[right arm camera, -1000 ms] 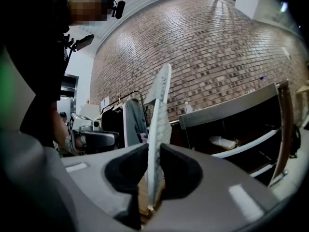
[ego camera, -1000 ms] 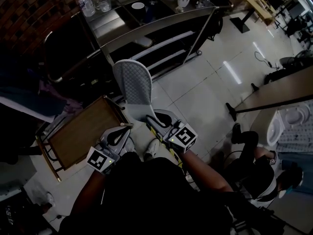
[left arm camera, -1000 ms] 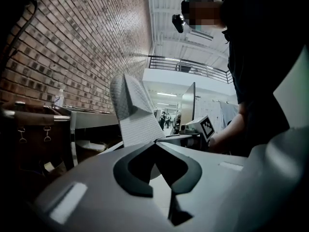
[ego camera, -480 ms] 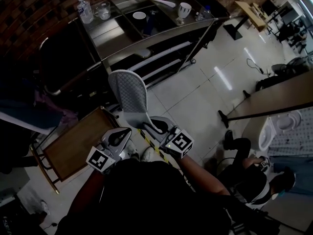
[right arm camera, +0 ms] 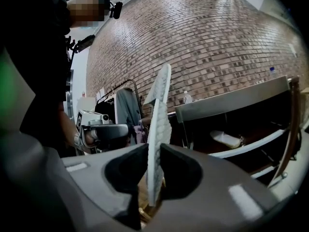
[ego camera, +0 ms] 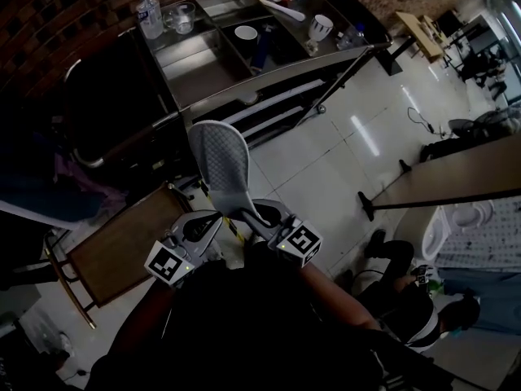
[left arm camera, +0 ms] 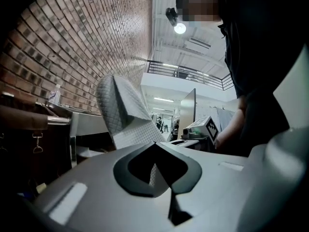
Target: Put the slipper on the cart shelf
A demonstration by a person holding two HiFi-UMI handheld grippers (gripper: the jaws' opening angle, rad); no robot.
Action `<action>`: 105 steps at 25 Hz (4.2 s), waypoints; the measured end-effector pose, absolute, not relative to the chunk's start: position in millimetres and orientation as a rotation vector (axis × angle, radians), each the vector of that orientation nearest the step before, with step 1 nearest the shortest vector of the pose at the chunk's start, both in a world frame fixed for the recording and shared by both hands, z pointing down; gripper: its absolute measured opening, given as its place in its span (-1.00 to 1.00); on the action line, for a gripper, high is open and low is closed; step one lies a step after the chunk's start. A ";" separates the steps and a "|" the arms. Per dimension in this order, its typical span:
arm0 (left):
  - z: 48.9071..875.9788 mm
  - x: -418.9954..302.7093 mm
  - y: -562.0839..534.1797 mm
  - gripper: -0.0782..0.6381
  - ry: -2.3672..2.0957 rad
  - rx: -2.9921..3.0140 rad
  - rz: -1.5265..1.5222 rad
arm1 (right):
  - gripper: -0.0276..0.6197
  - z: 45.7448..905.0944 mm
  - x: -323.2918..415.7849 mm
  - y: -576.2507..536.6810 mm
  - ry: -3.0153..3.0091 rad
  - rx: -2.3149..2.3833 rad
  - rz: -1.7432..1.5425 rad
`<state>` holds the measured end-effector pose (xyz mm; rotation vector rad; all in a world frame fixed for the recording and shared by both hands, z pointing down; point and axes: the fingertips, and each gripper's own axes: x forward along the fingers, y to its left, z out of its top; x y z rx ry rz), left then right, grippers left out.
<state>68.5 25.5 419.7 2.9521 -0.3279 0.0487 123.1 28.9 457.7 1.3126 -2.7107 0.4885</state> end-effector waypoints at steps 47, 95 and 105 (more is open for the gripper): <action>461.8 166.7 -74.4 -0.77 -0.873 2.832 0.199 | -0.72 625.9 219.6 -57.2 -2.580 0.695 1.551; 538.4 184.2 -215.5 -0.78 -0.902 2.786 0.186 | -0.71 652.5 209.4 -317.2 -2.671 1.115 1.021; 545.2 179.9 -217.6 -0.77 -0.921 2.762 0.200 | -0.70 650.2 202.8 -343.1 -2.623 1.188 0.763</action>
